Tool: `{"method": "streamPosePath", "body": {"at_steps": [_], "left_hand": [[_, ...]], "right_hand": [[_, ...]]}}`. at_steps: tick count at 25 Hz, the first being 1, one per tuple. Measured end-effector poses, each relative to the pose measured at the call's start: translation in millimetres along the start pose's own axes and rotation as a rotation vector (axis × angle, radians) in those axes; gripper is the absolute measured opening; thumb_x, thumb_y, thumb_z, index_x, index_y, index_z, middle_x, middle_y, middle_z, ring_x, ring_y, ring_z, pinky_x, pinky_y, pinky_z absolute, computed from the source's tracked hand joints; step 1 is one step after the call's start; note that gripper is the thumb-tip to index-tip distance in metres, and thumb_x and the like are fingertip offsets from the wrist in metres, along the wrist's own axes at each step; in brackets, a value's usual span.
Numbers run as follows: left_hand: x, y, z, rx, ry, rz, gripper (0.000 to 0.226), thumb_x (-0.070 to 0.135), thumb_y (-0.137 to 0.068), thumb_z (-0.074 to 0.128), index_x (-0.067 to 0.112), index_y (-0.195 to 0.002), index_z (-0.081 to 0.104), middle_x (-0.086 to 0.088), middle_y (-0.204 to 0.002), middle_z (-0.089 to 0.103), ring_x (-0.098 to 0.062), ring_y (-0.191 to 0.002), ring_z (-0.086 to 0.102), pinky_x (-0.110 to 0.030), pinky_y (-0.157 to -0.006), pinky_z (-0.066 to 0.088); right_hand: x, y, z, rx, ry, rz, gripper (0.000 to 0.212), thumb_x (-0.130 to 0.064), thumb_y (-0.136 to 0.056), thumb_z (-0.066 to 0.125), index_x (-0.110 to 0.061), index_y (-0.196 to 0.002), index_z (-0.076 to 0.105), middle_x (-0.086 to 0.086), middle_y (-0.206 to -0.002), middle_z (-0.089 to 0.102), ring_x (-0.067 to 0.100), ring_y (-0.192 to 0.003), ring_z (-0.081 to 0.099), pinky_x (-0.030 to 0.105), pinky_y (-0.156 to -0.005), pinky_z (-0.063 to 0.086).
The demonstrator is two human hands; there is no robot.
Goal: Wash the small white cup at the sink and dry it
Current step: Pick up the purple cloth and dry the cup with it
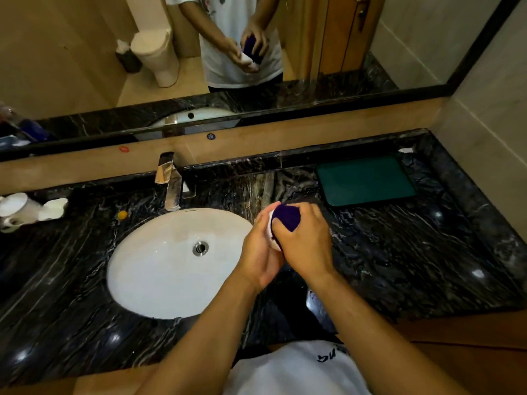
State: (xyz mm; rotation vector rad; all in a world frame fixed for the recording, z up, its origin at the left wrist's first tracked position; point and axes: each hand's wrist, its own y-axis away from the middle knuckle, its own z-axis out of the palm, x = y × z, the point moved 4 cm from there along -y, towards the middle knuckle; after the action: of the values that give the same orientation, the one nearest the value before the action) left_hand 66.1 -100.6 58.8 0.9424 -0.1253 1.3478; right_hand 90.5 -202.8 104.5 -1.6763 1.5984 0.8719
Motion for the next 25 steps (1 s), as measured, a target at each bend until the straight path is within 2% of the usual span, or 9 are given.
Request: {"method": "streamPosePath", "body": {"at_steps": [2,5,8,11,13,16,19,21,25], "left_hand": [[6.6,-2.4,-6.7,0.022,-0.054,0.035,0.03,0.028,-0.102,0.052,0.016,-0.127,0.064,-0.013,-0.106,0.072,-0.022,-0.089,0.072,-0.035,-0.075,0.06],[13.6,-3.5,-16.3,-0.001,-0.23,0.004,0.027,0.027,-0.102,0.05,0.019,-0.119,0.069,-0.014,-0.105,0.071,-0.026,-0.088,0.068,-0.041,-0.075,0.054],[4.8,-2.7,-5.0,-0.025,-0.262,-0.077,0.032,0.036,-0.09,0.065,0.021,-0.118,0.072,-0.012,-0.107,0.073,-0.027,-0.091,0.07,-0.047,-0.076,0.056],[6.1,-5.3,0.7,-0.013,-0.229,-0.074,0.048,0.052,-0.081,0.069,0.019,-0.115,0.074,-0.012,-0.106,0.074,-0.023,-0.088,0.073,-0.041,-0.073,0.059],[9.4,-8.1,-7.0,0.008,-0.293,-0.096,0.053,0.058,-0.091,0.059,0.018,-0.124,0.068,-0.015,-0.112,0.074,-0.026,-0.092,0.073,-0.048,-0.076,0.061],[4.7,-3.7,-20.9,-0.045,-0.377,-0.131,0.049,0.046,-0.09,0.068,0.017,-0.129,0.063,-0.02,-0.127,0.069,-0.033,-0.103,0.07,-0.06,-0.082,0.058],[-3.3,0.3,-28.0,-0.073,-0.337,-0.096,0.033,0.019,-0.087,0.075,0.017,-0.119,0.068,-0.022,-0.121,0.071,-0.041,-0.103,0.072,-0.06,-0.073,0.059],[-3.9,0.5,-33.0,0.009,-0.252,-0.082,0.034,0.009,-0.086,0.075,0.005,-0.119,0.067,-0.026,-0.114,0.073,-0.047,-0.101,0.072,-0.06,-0.072,0.06],[0.4,2.1,-26.2,0.042,-0.004,-0.027,0.055,0.023,-0.077,0.081,0.004,-0.124,0.059,-0.02,-0.105,0.078,-0.039,-0.095,0.075,-0.053,-0.074,0.061]], "right_hand": [[-5.5,-2.5,0.6,-0.204,-0.033,-0.13,0.036,-0.033,-0.077,0.075,-0.023,-0.111,0.069,-0.001,-0.105,0.068,0.016,-0.09,0.064,0.026,-0.071,0.051],[-6.4,-15.3,-5.3,-0.526,0.37,-0.238,0.034,-0.036,-0.069,0.072,-0.027,-0.102,0.069,0.0,-0.096,0.073,0.023,-0.083,0.068,0.028,-0.062,0.046],[-7.8,-14.5,-8.5,-0.182,0.53,-0.229,0.04,-0.034,-0.077,0.071,-0.019,-0.113,0.062,0.007,-0.109,0.066,0.03,-0.089,0.066,0.037,-0.071,0.053],[-6.3,1.9,-3.8,0.054,0.149,-0.253,0.036,-0.029,-0.08,0.075,-0.027,-0.113,0.063,-0.005,-0.107,0.063,0.011,-0.086,0.059,0.021,-0.071,0.048],[-2.9,-5.9,-5.0,-0.185,-0.013,-0.219,0.031,-0.029,-0.076,0.078,-0.041,-0.101,0.066,-0.019,-0.09,0.064,-0.002,-0.074,0.058,0.005,-0.063,0.04],[-1.3,-21.8,-17.9,-0.705,0.102,-0.224,0.028,-0.034,-0.07,0.082,-0.054,-0.077,0.064,-0.024,-0.069,0.067,-0.008,-0.065,0.064,0.007,-0.055,0.044],[9.7,-40.5,-52.4,-0.634,0.165,-0.248,0.027,-0.047,-0.062,0.076,-0.042,-0.087,0.068,-0.019,-0.08,0.072,-0.001,-0.071,0.068,0.024,-0.063,0.058],[24.7,-49.9,-76.4,-0.423,-0.067,-0.173,0.033,-0.046,-0.061,0.076,-0.036,-0.092,0.071,-0.017,-0.082,0.075,0.001,-0.072,0.069,0.023,-0.063,0.057],[62.9,-38.2,-61.7,-0.176,-1.103,0.347,0.021,-0.02,-0.084,0.065,-0.023,-0.104,0.072,0.005,-0.097,0.077,0.021,-0.088,0.07,0.033,-0.073,0.058]]}}
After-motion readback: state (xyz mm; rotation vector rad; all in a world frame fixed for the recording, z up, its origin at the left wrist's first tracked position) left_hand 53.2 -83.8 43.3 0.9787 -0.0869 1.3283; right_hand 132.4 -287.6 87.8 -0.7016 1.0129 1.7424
